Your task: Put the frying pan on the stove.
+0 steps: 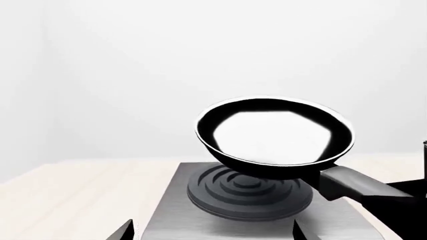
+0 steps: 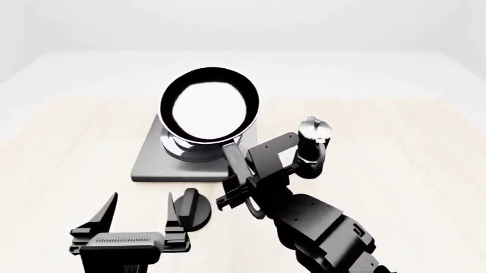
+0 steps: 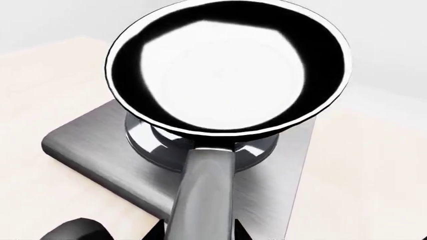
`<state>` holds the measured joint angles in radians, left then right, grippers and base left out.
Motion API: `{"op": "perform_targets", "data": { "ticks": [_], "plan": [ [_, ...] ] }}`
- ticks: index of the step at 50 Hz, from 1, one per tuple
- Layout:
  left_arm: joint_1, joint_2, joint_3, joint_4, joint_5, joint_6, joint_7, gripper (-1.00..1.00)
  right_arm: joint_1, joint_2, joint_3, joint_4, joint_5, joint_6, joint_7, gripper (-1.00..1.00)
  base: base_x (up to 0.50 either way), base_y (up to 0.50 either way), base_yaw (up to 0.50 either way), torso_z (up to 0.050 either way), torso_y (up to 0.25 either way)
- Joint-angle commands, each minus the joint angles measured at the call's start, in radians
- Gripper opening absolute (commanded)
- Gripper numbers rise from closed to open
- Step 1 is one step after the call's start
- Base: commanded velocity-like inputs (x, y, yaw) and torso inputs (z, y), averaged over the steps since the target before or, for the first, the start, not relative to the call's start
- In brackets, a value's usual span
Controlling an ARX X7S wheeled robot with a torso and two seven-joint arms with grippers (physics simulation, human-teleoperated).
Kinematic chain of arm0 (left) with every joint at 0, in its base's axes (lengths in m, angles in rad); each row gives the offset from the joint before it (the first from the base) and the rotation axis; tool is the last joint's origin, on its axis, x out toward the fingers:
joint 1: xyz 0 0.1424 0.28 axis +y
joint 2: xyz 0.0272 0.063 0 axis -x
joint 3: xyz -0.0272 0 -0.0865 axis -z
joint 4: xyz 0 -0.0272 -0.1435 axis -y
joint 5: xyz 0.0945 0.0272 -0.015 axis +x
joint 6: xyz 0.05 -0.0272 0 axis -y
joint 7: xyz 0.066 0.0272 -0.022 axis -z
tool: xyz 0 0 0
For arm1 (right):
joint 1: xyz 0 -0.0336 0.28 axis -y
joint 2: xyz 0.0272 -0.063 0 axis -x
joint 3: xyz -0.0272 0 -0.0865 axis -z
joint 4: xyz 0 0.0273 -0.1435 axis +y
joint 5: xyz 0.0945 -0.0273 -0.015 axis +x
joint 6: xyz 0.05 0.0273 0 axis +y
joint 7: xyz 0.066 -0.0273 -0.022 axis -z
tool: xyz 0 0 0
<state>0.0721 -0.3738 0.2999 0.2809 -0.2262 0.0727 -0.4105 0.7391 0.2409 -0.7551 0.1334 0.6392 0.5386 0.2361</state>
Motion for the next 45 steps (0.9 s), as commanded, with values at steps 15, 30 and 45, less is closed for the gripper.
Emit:
{"op": "perform_targets", "data": {
  "ticks": [15, 30, 45],
  "plan": [
    [0.003, -0.008, -0.001, 0.007, -0.006, 0.004, -0.006, 1.0, 0.047, -0.022, 0.014, -0.03, -0.042, 0.029, 0.019, -1.0, 0.0, 0.0, 0.0, 0.0, 0.002],
    [0.0, -0.01, 0.003, 0.008, -0.009, 0.002, -0.008, 1.0, 0.056, -0.036, 0.001, 0.001, -0.051, 0.019, 0.017, -1.0, 0.0, 0.0, 0.0, 0.001, 0.001],
    [0.002, -0.015, 0.003, 0.013, -0.011, 0.003, -0.012, 1.0, 0.07, -0.027, 0.023, -0.087, -0.012, 0.112, 0.095, 1.0, 0.0, 0.0, 0.0, 0.001, 0.001]
  ]
}}
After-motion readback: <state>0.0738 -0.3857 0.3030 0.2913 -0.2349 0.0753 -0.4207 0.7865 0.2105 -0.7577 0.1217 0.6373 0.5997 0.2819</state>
